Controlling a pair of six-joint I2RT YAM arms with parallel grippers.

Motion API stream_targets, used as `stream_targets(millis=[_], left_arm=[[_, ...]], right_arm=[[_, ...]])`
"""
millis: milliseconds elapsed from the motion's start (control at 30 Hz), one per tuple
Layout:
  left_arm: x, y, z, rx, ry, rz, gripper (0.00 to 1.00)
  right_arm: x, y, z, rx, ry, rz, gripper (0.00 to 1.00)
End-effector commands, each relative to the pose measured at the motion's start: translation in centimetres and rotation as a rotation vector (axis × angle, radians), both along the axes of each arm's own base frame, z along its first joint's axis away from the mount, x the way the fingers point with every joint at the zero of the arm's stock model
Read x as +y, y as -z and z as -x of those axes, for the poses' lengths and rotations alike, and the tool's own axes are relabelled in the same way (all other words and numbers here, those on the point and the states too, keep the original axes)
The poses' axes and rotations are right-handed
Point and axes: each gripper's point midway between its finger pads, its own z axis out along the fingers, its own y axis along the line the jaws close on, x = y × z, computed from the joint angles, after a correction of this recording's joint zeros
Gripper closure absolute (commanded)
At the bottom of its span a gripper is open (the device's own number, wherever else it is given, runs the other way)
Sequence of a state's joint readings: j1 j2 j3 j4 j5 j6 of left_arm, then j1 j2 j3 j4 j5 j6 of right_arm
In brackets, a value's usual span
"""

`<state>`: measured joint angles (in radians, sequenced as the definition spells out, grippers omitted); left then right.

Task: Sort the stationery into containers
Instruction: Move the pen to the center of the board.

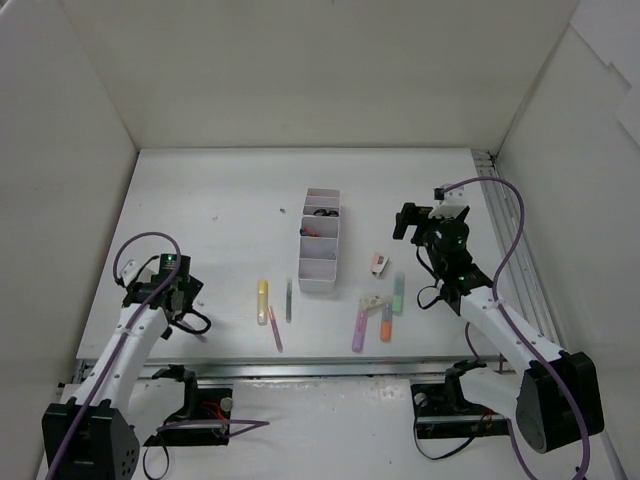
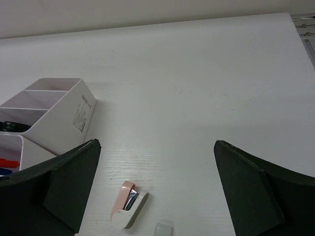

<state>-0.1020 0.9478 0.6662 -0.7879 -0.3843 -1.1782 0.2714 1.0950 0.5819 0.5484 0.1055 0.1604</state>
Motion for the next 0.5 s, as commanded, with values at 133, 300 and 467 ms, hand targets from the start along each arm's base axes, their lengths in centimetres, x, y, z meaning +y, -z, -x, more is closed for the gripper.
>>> stream_targets(millis=[133, 300, 467], left_arm=[[0.3, 1.9, -1.7, -0.029, -0.078, 0.051, 0.07], [0.5, 4.0, -2.1, 0.04, -0.122, 0.055, 0.25], [0.4, 4.7, -2.4, 0.071, -0.135, 0.057, 0.6]], right_arm=[[-0.5, -4.1, -1.1, -0.1, 0.039, -0.043, 0.02], [-1.0, -4.2, -1.0, -0.103, 0.056, -0.038, 0.02], [-1.3, -4.3, -0.9, -0.104, 0.063, -0.037, 0.02]])
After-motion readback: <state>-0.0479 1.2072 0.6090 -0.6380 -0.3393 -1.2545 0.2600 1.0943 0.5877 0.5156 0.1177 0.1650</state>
